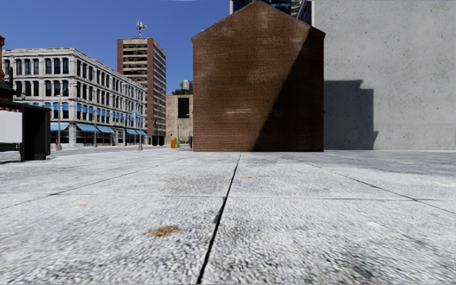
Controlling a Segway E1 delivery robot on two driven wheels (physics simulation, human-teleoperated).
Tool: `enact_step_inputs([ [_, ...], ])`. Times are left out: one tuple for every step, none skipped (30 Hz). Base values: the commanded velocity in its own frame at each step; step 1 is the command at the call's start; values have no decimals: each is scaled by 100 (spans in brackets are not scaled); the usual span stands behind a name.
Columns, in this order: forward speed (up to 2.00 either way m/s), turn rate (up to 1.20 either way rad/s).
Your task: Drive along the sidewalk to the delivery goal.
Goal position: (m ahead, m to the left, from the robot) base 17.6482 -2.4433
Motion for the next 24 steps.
enact_step_inputs([
  [200,0],
  [200,0],
  [200,0],
  [200,0],
  [200,0],
  [200,0],
  [200,0],
  [200,0],
  [200,0],
  [200,0],
  [200,0],
  [200,0],
  [200,0],
  [200,0],
  [200,0],
  [200,0],
  [200,0],
  [200,0],
  [200,0],
  [200,0],
  [200,0],
  [200,0],
  [200,0],
  [200,0],
])
